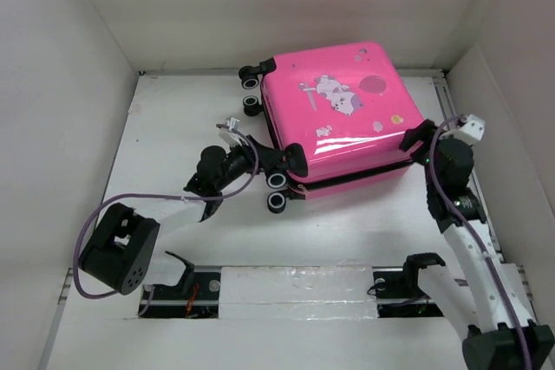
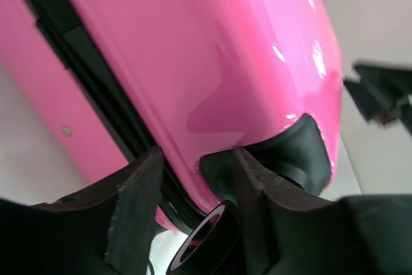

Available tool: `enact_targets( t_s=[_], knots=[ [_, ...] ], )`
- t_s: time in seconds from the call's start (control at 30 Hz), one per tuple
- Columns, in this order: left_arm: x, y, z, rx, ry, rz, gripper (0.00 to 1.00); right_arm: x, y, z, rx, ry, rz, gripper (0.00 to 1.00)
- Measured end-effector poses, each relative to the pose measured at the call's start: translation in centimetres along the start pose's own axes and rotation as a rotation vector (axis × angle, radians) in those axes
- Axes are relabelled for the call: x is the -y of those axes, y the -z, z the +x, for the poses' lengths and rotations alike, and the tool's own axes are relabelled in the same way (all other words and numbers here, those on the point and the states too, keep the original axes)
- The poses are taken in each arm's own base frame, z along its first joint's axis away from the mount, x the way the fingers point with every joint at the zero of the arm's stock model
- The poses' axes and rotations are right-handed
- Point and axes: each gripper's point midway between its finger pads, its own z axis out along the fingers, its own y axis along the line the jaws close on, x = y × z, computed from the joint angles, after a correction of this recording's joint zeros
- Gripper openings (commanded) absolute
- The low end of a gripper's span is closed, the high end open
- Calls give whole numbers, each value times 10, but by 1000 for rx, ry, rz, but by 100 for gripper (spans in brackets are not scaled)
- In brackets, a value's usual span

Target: Pack the luggage

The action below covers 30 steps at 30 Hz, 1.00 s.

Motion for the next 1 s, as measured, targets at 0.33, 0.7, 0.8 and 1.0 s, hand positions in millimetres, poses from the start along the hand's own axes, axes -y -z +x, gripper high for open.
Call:
enact_targets(
  t_s=[0.33, 0.7, 0.8, 1.0],
  knots=[
    [59, 1, 61, -96, -13, 129, 31, 35, -124, -35, -69, -118, -36, 80],
    [107, 12, 132, -189, -41, 179, 38, -100, -194, -32, -134, -15, -523, 73],
    [107, 14, 150, -244, -62, 169, 57, -174, -192, -17, -197, 40, -709, 75],
    [106, 12, 139, -216, -144, 76, 83, -238, -142, 1, -329, 61, -878, 80]
  ],
)
